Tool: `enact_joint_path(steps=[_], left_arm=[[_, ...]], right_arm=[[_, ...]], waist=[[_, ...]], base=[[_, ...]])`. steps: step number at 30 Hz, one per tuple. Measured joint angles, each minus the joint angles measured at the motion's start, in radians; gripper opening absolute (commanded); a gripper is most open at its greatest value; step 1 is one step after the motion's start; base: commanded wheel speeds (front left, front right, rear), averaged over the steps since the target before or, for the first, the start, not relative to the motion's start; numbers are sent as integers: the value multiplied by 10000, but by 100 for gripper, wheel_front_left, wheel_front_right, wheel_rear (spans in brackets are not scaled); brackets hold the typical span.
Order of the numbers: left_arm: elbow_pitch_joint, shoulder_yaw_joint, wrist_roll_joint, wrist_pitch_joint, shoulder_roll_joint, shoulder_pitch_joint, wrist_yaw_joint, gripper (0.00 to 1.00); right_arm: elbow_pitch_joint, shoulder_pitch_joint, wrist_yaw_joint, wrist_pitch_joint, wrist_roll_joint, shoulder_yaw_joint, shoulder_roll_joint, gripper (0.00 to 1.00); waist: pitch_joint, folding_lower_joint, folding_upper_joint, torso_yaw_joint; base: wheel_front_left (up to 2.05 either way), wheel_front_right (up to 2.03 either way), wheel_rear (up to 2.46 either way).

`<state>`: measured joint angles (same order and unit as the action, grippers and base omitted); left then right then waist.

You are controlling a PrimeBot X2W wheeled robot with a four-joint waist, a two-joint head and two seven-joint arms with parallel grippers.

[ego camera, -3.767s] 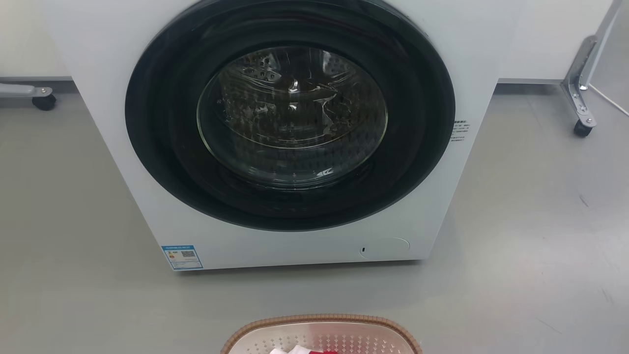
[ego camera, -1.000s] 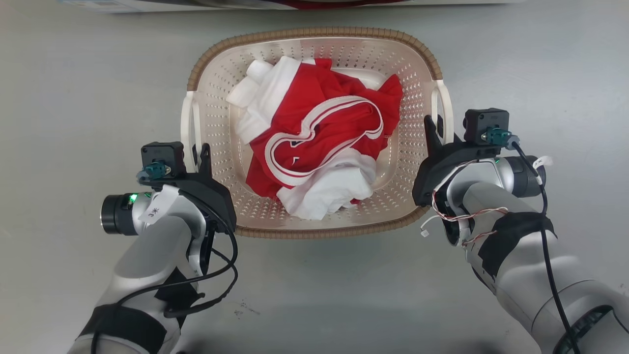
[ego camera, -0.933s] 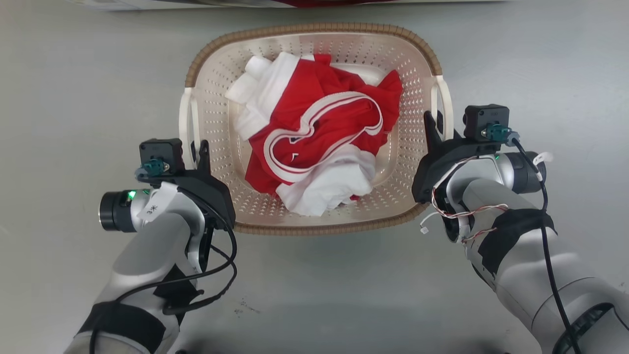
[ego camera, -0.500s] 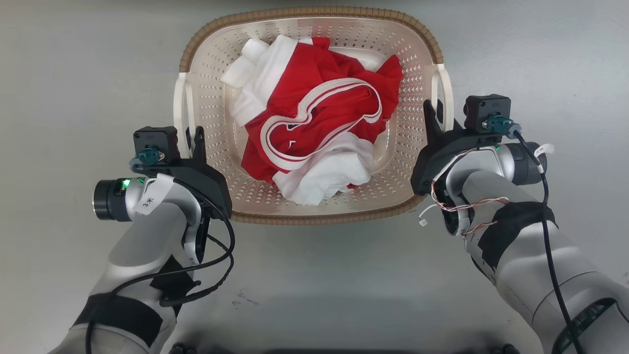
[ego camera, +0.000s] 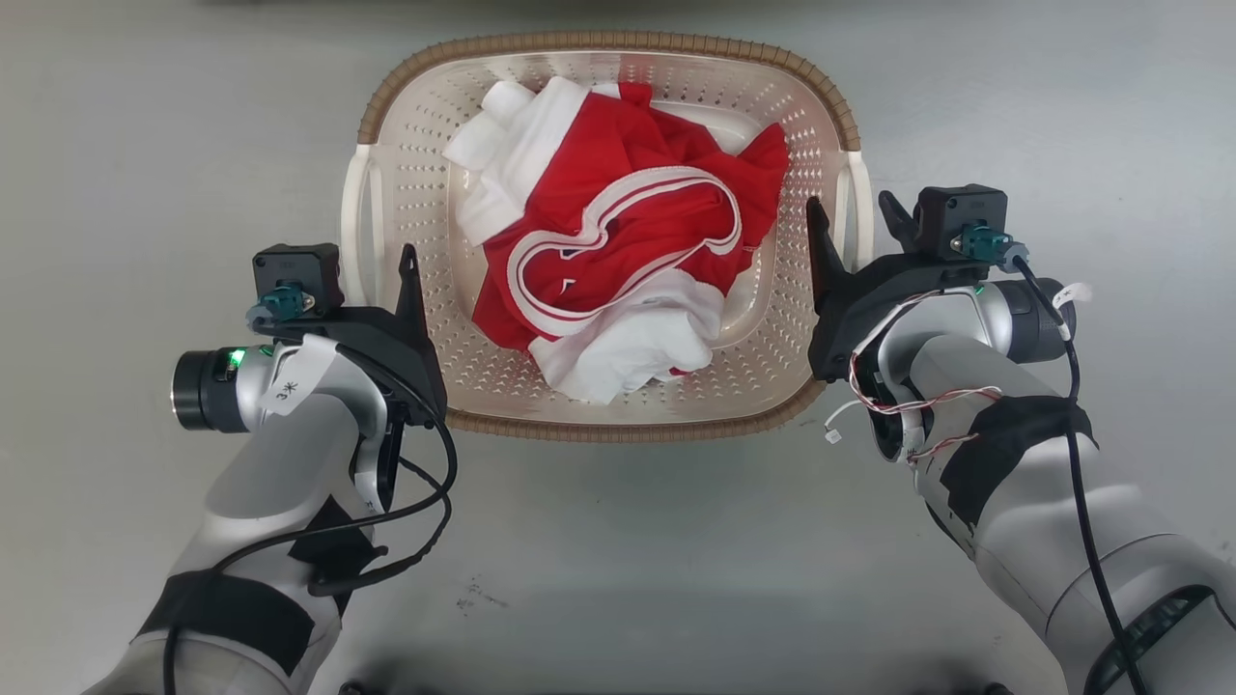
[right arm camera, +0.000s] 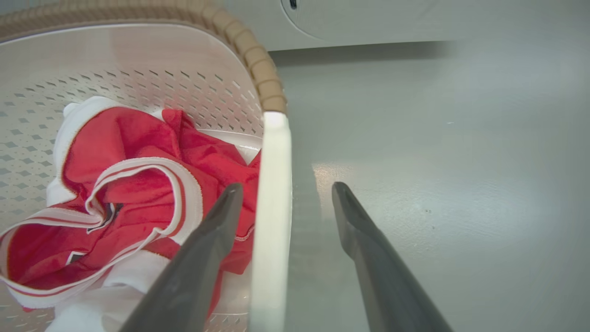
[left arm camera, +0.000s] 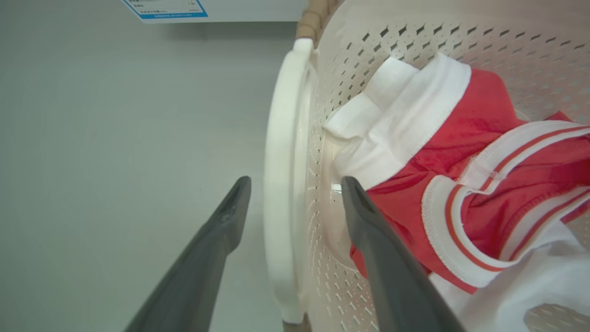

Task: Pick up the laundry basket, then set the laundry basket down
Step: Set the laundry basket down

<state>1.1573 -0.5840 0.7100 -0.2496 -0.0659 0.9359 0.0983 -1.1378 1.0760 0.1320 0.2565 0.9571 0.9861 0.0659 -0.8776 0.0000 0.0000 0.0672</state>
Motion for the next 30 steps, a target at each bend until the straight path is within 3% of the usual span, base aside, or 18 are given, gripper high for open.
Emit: enact_joint_path(steps=[14, 30], left_arm=[[98, 180, 0, -2, -31, -296, 0, 100], [-295, 474, -178, -2, -31, -1449, -17, 100]], right_arm=[[-94, -261, 0, 0, -86, -228, -2, 100], [81, -1429, -2, 0, -90, -663, -8, 100]], waist=[[802, -1, 0, -53], [2726, -1, 0, -103]], base=[[0, 0, 0], [0, 0, 0]])
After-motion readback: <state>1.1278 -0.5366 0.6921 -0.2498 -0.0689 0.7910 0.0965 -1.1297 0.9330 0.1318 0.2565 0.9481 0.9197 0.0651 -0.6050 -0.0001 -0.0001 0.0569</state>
